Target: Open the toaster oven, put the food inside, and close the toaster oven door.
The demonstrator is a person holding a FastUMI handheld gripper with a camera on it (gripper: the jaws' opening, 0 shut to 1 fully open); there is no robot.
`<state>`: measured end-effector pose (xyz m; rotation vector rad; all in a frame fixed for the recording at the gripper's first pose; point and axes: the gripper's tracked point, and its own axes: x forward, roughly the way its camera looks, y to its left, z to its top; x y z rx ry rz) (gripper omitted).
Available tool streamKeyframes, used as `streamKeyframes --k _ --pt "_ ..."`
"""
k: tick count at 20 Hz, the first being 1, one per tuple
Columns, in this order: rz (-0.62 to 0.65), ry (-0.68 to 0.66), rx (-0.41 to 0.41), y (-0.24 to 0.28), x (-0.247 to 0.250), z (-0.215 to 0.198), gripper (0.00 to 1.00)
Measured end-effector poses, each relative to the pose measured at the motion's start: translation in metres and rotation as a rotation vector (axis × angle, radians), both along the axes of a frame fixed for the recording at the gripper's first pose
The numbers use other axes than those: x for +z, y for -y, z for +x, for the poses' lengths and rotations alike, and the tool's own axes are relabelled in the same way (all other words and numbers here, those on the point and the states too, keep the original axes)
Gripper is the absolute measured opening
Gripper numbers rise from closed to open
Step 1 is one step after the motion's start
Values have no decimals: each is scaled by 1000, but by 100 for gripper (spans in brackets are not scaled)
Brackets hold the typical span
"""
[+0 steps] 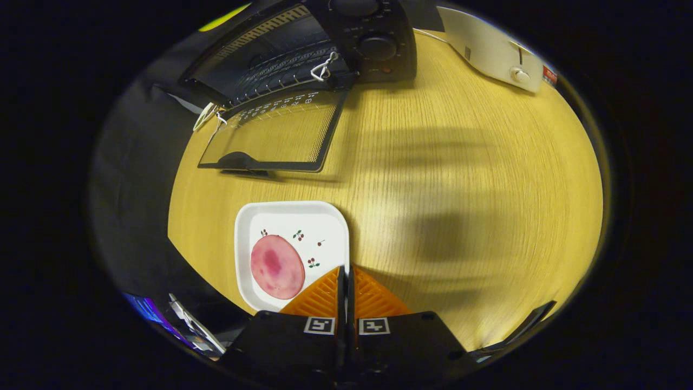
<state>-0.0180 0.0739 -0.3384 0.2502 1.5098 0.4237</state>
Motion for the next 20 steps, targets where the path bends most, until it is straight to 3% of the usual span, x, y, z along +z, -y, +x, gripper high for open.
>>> streamKeyframes --k 5,12,20 --pt "116 -17 -85 -12 13 -15 2" --pt "242 -6 -268 -29 43 -28 2" --pt "302 98 -539 -57 71 -14 2"
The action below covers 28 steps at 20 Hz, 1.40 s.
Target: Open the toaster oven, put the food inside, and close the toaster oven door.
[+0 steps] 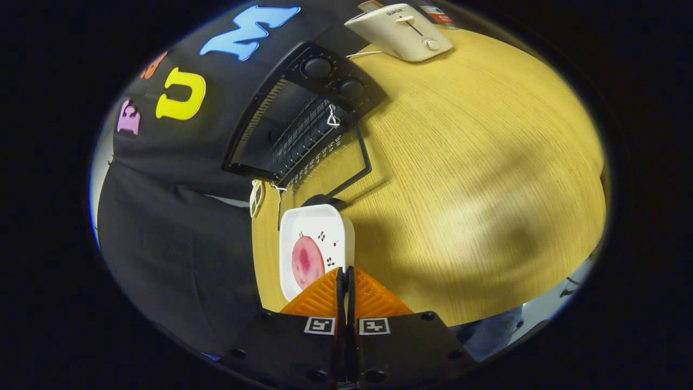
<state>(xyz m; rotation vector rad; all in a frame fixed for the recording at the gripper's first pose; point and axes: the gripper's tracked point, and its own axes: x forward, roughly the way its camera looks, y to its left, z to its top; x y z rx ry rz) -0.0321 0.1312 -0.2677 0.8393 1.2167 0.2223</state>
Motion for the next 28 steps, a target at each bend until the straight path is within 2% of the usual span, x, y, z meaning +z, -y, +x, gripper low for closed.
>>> streamKeyframes --k 6,14,18,28 --pt "94 35 -282 -22 21 20 2" --pt "128 47 -550 -33 22 58 2" --pt "84 49 -616 -42 7 76 2" --pt "149 56 -761 -87 -7 161 2"
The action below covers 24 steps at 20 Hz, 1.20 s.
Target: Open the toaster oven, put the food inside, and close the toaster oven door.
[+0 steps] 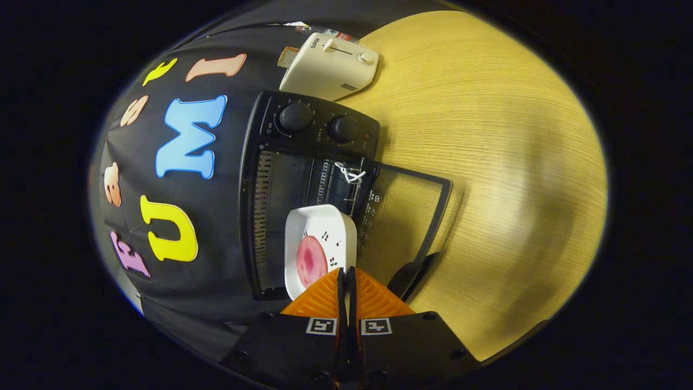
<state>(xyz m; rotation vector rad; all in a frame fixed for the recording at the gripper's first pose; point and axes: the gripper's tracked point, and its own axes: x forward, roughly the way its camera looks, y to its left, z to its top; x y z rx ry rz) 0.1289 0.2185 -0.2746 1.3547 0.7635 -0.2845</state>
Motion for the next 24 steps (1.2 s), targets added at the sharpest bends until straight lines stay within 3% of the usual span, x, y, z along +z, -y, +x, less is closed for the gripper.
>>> streamKeyframes --k 13,17,19,23,24 --pt "-24 16 -239 6 -24 75 2" --pt "4 20 -253 -4 -25 86 2" --pt "38 53 -250 -13 -17 91 8" --pt "31 124 -217 -21 2 93 88" --pt "12 132 -186 -23 3 91 92"
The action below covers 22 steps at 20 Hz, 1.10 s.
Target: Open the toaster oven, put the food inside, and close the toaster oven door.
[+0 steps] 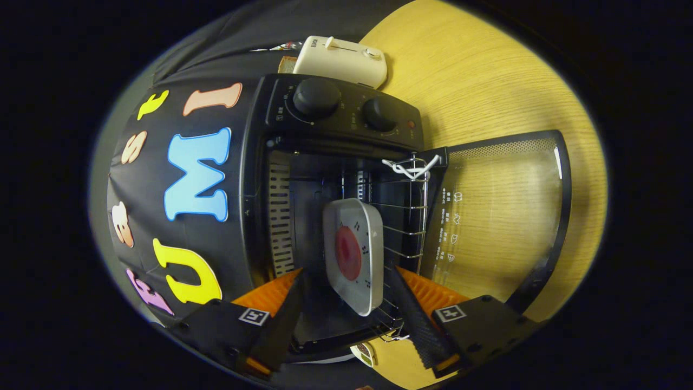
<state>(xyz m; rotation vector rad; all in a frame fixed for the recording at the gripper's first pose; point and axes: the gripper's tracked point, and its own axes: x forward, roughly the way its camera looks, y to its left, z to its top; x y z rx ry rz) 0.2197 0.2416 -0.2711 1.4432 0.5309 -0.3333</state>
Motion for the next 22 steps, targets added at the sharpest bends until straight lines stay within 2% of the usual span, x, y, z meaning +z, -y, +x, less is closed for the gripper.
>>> streamKeyframes --k 1,5,11,16,22 --pt "-23 7 37 -2 4 -5 97" --pt "-146 35 194 -3 19 -28 97" --pt "-460 106 443 4 43 -76 97" --pt "-710 104 641 4 36 -121 97" --pt "-944 40 820 8 7 -158 98"
